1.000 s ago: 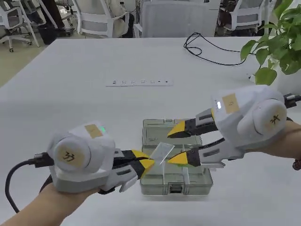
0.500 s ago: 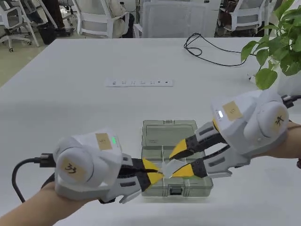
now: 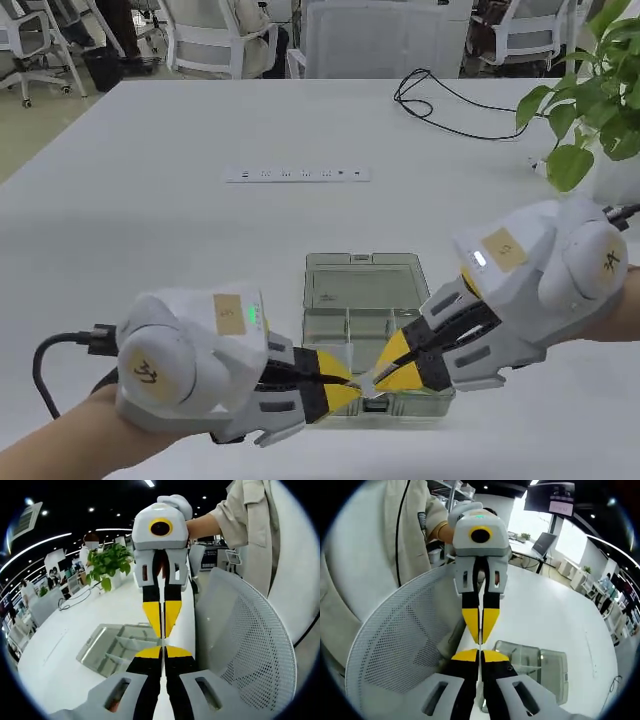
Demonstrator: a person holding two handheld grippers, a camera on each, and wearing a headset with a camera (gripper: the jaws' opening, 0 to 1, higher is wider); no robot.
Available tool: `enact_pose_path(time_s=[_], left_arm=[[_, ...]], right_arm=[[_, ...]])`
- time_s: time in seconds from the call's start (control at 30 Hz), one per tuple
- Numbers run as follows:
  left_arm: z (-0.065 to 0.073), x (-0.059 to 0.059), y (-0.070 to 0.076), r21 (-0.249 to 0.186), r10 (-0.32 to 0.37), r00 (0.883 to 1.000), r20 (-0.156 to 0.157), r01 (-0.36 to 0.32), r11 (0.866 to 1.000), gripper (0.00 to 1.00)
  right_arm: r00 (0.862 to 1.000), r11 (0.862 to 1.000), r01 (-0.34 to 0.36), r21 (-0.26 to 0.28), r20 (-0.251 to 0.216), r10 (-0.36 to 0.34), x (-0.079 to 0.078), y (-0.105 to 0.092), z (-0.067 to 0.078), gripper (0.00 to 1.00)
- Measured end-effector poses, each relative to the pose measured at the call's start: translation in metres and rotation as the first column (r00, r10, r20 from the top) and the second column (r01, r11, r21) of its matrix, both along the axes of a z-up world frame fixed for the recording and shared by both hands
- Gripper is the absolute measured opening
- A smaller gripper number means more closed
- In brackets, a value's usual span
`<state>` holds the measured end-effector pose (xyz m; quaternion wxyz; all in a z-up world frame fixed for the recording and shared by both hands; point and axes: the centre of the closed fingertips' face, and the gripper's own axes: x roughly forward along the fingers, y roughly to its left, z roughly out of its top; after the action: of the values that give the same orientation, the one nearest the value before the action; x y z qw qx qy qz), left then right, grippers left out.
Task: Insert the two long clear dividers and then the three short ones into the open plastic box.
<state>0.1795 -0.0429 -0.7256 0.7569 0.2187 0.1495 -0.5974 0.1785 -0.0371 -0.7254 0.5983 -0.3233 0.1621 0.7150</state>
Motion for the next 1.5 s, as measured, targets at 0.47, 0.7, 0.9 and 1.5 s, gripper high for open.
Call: enact_pose_path(time_s=[0.47, 0.7, 0.9, 1.5], left_arm=[[0.003, 0.004, 0.002, -0.070, 0.078, 0.995, -0.058, -0.082, 0.994, 0.00], [0.002, 0.006, 0.007, -0.109, 0.138, 0.985, -0.099, -0.148, 0.983, 0.11], [0.008, 0.012, 0.013, -0.177, 0.202, 0.968, -0.146, -0.226, 0.958, 0.20], [0.010, 0.020, 0.026, -0.248, 0.319, 0.927, -0.196, -0.362, 0.899, 0.48]], right_arm=[[0.999, 1.000, 0.014, 0.004, 0.035, -0.014, 0.003, 0.000, 0.003, 0.02], [0.997, 0.997, 0.079, 0.004, 0.026, -0.079, 0.014, -0.004, 0.005, 0.02], [0.991, 0.991, 0.131, -0.002, 0.035, -0.131, 0.026, -0.009, 0.005, 0.02], [0.948, 0.948, 0.317, -0.036, 0.042, -0.316, 0.079, -0.030, -0.019, 0.02]])
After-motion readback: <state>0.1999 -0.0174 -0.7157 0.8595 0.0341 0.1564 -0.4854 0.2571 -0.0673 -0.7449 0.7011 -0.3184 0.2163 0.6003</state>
